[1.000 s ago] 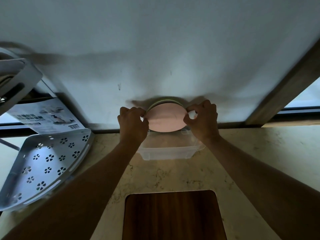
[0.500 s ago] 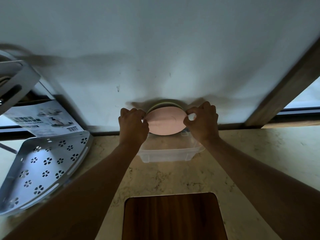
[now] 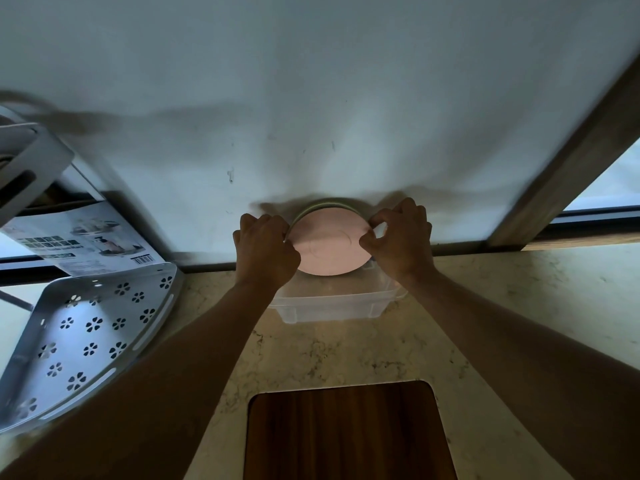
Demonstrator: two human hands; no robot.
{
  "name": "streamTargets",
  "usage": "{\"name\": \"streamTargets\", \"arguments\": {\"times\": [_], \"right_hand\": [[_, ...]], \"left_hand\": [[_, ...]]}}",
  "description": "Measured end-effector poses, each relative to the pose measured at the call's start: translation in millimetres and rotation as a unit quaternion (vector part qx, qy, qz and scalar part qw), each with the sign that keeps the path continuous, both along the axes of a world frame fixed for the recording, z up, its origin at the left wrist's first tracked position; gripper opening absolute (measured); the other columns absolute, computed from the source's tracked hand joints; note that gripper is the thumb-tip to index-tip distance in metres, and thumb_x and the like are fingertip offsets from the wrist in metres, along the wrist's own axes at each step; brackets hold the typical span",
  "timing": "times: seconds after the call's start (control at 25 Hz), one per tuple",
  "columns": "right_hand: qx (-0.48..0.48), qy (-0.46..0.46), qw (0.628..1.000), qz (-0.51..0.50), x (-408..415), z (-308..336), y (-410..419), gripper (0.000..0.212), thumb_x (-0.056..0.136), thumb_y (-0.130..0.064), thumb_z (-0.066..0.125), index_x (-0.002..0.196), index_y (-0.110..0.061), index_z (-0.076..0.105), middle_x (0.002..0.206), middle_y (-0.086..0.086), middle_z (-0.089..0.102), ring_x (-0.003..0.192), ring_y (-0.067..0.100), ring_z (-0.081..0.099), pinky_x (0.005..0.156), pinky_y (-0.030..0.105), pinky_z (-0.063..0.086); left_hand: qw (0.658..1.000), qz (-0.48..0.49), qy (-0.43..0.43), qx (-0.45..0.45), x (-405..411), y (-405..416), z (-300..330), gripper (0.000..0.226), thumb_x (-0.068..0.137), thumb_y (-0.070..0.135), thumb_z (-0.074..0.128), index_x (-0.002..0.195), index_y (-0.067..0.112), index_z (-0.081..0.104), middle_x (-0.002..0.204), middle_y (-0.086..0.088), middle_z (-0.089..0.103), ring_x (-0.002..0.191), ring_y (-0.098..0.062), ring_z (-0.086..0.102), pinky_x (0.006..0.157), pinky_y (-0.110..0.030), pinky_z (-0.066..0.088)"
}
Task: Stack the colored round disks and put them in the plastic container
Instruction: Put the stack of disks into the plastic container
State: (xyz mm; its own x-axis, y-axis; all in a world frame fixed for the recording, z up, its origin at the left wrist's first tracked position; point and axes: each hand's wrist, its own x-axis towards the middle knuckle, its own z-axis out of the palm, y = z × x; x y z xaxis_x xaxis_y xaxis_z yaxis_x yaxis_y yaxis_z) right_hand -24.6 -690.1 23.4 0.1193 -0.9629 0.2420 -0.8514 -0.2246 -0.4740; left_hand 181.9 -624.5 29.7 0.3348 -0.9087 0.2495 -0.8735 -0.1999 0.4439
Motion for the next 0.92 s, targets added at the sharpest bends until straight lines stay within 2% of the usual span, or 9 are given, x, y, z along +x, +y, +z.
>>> {"name": "streamTargets", "arguments": {"times": [0.4,0.64,0.92], "right_hand": [[-0.015,0.012,1.000,0.002,0.5,-1.3,0.0,0.025,0.079,-0.033,0.070,0.098,-0.018,0.075,0.113,0.009,0.054,0.108,0.028,0.047,0.084,0.035,0.036],[-0.022,0.012,1.000,-0.007,0.4,-0.8,0.6,0.025,0.080,-0.036,0.070,0.099,-0.019,0.074,0.114,0.008,0.055,0.108,0.027,0.048,0.085,0.035,0.038],[-0.036,-0.004,0.999,-0.001,0.8,-1.0,1.3,0.025,0.078,-0.034,0.071,0.096,-0.017,0.072,0.110,0.008,0.054,0.105,0.028,0.050,0.083,0.037,0.041]], "left_hand": [[0.999,0.005,-0.052,-0.002,0.8,-2.4,-1.9,0.018,0.081,0.009,0.063,0.095,0.012,0.073,0.092,-0.004,0.072,0.100,-0.031,0.049,0.080,-0.039,0.038],[0.999,0.006,-0.044,-0.020,1.0,-2.2,-3.4,0.018,0.085,0.018,0.065,0.101,0.014,0.071,0.095,-0.004,0.072,0.101,-0.030,0.051,0.081,-0.041,0.040],[0.998,0.013,-0.037,-0.053,-0.1,-3.0,-4.0,0.025,0.080,0.021,0.069,0.101,0.010,0.063,0.104,-0.011,0.059,0.099,-0.031,0.051,0.081,-0.043,0.044]]}}
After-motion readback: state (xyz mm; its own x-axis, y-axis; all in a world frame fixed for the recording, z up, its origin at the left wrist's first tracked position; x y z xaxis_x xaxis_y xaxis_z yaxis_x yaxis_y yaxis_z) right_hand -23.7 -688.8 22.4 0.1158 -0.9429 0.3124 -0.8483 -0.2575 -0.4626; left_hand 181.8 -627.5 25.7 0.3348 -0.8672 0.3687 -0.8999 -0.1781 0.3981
